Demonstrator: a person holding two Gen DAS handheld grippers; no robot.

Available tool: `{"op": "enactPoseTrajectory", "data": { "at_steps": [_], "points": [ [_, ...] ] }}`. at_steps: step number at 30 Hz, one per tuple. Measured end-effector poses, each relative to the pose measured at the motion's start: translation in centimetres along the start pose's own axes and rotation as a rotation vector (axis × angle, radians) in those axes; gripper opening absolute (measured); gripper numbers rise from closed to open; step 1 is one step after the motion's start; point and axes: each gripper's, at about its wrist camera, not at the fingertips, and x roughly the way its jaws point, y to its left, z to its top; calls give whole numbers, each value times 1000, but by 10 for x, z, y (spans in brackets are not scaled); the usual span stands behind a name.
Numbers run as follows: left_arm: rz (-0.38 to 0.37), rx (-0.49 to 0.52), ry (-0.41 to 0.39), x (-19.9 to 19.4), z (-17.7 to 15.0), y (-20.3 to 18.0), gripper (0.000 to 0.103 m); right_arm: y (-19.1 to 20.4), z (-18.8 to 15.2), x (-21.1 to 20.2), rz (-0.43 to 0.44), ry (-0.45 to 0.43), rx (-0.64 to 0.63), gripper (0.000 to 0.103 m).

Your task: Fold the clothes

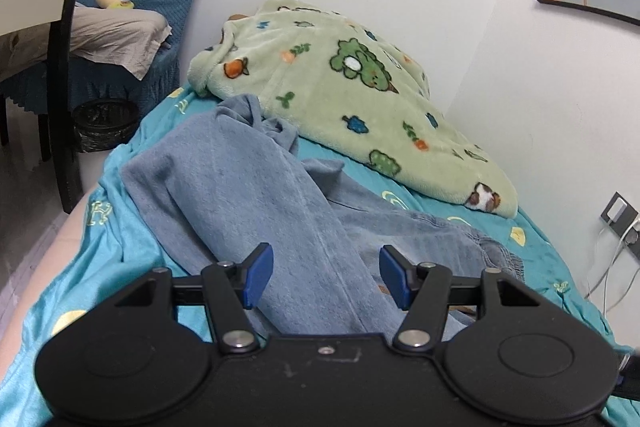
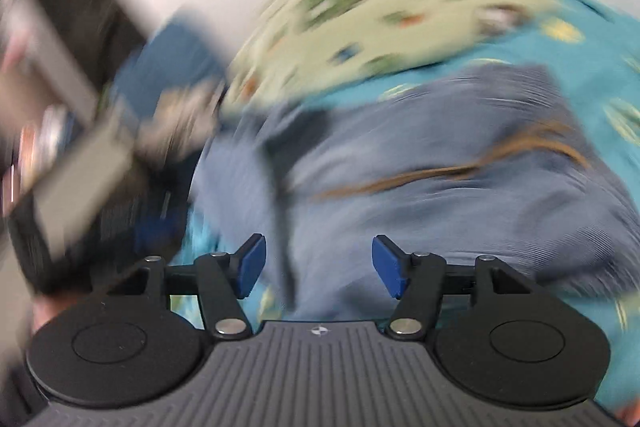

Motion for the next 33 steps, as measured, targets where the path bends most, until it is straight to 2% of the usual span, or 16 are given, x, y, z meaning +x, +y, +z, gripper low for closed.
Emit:
{"op": "enactPoseTrajectory", "data": {
  "at_steps": [3, 6, 10, 12, 17, 21, 25, 31, 32, 33],
  "points": [
    [-5, 5, 9, 0, -3, -3, 56, -32, 6, -5, -162, -40, 163, 68],
    [-5, 8, 13, -1, -5, -5, 56, -48, 8, 0, -211, -36, 262, 68],
    [-1, 2, 15, -3, -6, -4, 56, -60, 5, 3, -212, -9, 383, 70],
    [-1, -1, 15, -3, -6, -4, 56, -64, 2, -1, -215, -2, 428, 79],
    [5, 6, 24, 0, -7, -5, 56, -80, -8, -4, -217, 18, 545, 83],
    [13, 10, 27, 1, -7, -6, 56, -92, -4, 8, -258, 16, 586, 83],
    [23, 18, 29, 2, -9, -8, 56, -107, 2, 22, -260, -4, 643, 83],
    [31, 19, 34, 5, -10, -9, 56, -114, 6, 27, -267, 0, 643, 82],
    [31, 19, 35, 5, -10, -9, 56, -117, 7, 27, -271, 0, 655, 79],
    [31, 21, 35, 5, -10, -10, 56, -120, 7, 27, -274, -1, 667, 71]
  ]
}}
